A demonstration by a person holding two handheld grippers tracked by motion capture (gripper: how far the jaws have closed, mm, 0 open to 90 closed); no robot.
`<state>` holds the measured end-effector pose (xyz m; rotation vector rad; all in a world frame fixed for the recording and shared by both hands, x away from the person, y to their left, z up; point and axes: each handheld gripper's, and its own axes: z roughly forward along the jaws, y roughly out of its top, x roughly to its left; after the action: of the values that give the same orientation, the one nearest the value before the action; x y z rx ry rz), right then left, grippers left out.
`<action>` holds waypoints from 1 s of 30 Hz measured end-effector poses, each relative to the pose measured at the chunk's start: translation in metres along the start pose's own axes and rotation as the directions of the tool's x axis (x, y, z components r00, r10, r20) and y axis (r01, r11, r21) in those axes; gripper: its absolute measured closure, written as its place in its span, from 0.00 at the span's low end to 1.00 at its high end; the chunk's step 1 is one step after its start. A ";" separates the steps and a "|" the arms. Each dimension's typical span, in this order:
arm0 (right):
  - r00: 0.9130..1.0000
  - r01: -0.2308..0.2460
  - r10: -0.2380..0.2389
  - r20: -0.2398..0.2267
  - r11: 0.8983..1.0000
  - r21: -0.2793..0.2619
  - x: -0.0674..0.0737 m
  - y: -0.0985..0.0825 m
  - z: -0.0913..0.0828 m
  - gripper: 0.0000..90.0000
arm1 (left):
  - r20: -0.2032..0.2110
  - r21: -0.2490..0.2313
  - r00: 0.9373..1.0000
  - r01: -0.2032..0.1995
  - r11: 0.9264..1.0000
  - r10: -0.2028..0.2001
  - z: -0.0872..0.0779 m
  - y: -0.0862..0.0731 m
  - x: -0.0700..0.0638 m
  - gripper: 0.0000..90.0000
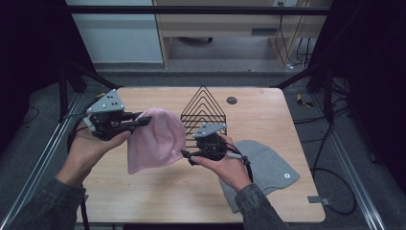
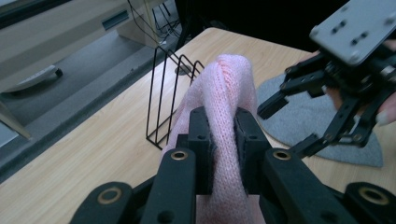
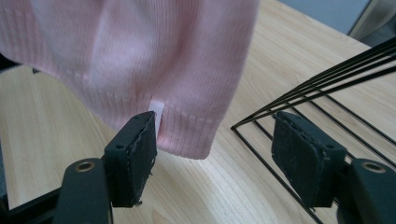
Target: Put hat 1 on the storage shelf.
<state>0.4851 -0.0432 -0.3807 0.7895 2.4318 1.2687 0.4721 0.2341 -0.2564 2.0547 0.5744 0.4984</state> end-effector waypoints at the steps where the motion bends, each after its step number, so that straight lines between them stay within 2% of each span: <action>1: 1.000 0.000 0.000 -0.005 1.000 0.004 0.000 0.001 0.002 0.34 | 0.009 -0.012 1.000 0.008 1.000 -0.008 -0.001 0.002 0.000 0.88; 5: 0.999 0.008 -0.008 -0.052 1.000 0.013 -0.003 0.006 0.008 0.32 | 0.031 -0.033 1.000 0.007 0.999 -0.006 -0.006 0.010 0.000 0.88; 7: 0.998 0.015 -0.014 -0.066 1.000 0.017 -0.004 0.009 0.009 0.33 | 0.029 -0.035 1.000 -0.009 0.999 0.010 -0.008 0.014 -0.001 0.88; 10: 0.995 0.036 -0.035 -0.089 0.999 0.010 -0.004 0.014 0.009 0.50 | 0.023 -0.043 1.000 -0.014 0.999 0.015 -0.009 0.020 0.000 0.88; 11: 0.994 0.053 -0.052 -0.099 0.998 0.013 -0.003 0.015 0.008 0.59 | 0.019 -0.043 1.000 -0.016 0.999 0.017 -0.009 0.021 0.000 0.88; 14: 0.992 0.075 -0.073 -0.106 0.997 0.016 -0.004 0.017 0.003 0.77 | 0.016 -0.042 1.000 -0.014 0.999 0.015 -0.006 0.025 0.005 0.88; 16: 0.992 0.078 -0.076 -0.105 0.997 0.012 -0.008 0.020 0.000 0.83 | 0.011 -0.049 1.000 -0.004 0.999 0.005 -0.002 0.031 0.010 0.87; 17: 0.992 0.079 -0.078 -0.101 0.997 0.010 -0.011 0.022 -0.002 0.86 | 0.007 -0.047 1.000 -0.012 0.999 0.013 0.000 0.034 0.013 0.87; 21: 0.994 0.070 -0.070 -0.080 0.998 -0.009 -0.026 0.035 -0.014 0.91 | -0.007 -0.065 1.000 -0.017 0.998 0.017 0.007 0.049 0.027 0.87; 26: 0.996 0.072 -0.073 -0.056 0.997 -0.029 -0.040 0.050 -0.023 0.91 | -0.020 -0.112 1.000 -0.002 0.994 -0.001 0.016 0.069 0.048 0.87; 30: 0.997 0.075 -0.076 -0.015 0.996 -0.048 -0.054 0.065 -0.029 0.92 | -0.023 -0.138 1.000 0.017 0.990 -0.020 0.022 0.081 0.059 0.87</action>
<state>0.5367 -0.0647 -0.3107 0.6703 2.4112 1.3039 0.5487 0.2149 -0.1911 1.9135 0.5575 0.5374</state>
